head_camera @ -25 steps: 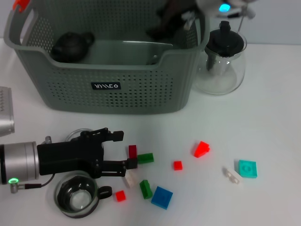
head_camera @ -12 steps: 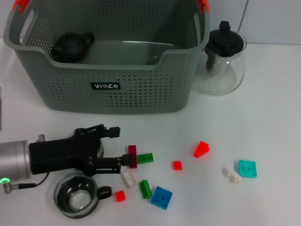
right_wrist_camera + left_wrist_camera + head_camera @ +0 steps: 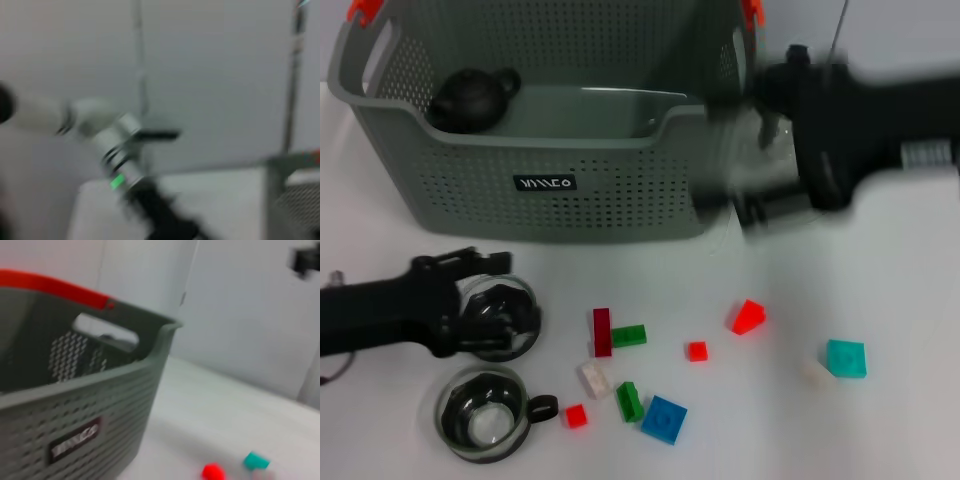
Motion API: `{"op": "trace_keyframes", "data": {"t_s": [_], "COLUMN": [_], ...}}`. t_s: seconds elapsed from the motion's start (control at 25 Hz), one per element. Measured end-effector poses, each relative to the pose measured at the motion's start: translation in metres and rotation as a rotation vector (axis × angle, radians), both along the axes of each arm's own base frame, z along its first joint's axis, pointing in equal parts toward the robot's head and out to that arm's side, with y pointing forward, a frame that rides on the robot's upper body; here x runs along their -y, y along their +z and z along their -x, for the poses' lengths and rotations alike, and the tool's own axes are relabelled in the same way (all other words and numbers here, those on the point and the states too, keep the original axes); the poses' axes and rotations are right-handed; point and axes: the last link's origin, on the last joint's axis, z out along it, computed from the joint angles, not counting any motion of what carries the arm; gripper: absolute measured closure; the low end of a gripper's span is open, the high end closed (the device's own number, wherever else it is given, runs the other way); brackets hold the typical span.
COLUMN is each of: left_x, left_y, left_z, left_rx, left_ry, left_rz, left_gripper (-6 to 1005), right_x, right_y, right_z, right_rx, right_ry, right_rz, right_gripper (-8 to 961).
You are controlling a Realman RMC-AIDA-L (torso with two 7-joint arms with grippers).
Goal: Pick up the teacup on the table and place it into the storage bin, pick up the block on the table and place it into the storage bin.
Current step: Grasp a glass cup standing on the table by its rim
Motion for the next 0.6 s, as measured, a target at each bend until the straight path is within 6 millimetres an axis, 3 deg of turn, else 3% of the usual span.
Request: {"op": "trace_keyframes", "data": {"t_s": [0.24,0.4,0.6], "left_x": [-0.014,-0.028,-0.047], "left_y": [0.028,0.043,0.043], "left_z": [0.005,-0.002,-0.014], "left_rx": [-0.168,-0.249,-0.374], "left_ry": [0.086,0.122,0.191], "left_rz": [0.01,0.011,0.069], "left_gripper": [82,82,82], "right_x": [0.02,0.015,0.006], "right_y": [-0.024,-0.027,-0.021], "right_z": [-0.04,-0.06,-0.074], "right_rx": [0.064,0.108,0.127], "right_ry": [-0.041,-0.132,-0.215], "right_rz": [0.196,0.207,0.192], "right_gripper": [22,19,21]}}
